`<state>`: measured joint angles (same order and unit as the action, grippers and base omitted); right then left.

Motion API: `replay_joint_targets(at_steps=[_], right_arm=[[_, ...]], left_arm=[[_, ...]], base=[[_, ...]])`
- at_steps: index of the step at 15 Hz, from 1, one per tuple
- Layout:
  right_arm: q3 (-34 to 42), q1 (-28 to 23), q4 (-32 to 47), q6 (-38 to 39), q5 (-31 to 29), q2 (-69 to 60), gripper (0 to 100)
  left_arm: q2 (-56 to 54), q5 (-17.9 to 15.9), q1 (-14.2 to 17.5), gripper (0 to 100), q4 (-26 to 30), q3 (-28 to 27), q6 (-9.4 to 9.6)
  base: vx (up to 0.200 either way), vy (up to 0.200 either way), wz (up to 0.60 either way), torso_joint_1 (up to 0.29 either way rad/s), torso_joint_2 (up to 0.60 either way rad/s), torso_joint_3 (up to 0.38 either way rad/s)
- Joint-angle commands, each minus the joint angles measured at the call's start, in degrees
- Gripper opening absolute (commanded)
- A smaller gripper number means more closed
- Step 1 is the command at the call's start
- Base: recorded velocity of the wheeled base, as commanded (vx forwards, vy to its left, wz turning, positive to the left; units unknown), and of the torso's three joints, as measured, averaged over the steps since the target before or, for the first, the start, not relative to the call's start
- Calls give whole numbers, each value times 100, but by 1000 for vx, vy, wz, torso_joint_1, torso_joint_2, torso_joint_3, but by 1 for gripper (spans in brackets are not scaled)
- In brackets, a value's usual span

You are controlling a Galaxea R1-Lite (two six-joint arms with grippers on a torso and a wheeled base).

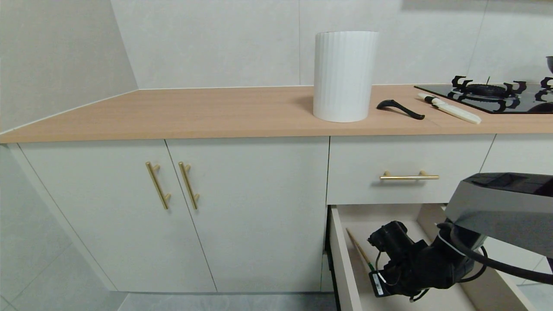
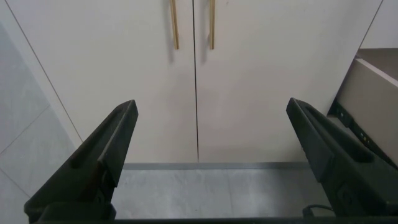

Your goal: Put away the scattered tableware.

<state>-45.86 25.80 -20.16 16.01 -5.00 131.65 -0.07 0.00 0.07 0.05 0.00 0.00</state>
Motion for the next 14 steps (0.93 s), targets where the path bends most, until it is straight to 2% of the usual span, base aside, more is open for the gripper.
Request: replay_joint_targets(at_steps=[1,4,5,14], right_arm=[[-2,4,4,-1,-1,10,0],[-11,4,4,-1,-1,19,0],[-2,4,4,-1,-1,28,100],[7,4,21,17,16,-280,100]], left_arm=[[7,0,1,100,-5,0,0],[7,0,1,100,-5,0,0],[7,0,1,100,4,0,0],[7,0,1,100,4,0,0]], base=[[0,0,0,0,0,0],[0,0,0,0,0,0],[0,0,0,0,0,0],[0,0,0,0,0,0]])
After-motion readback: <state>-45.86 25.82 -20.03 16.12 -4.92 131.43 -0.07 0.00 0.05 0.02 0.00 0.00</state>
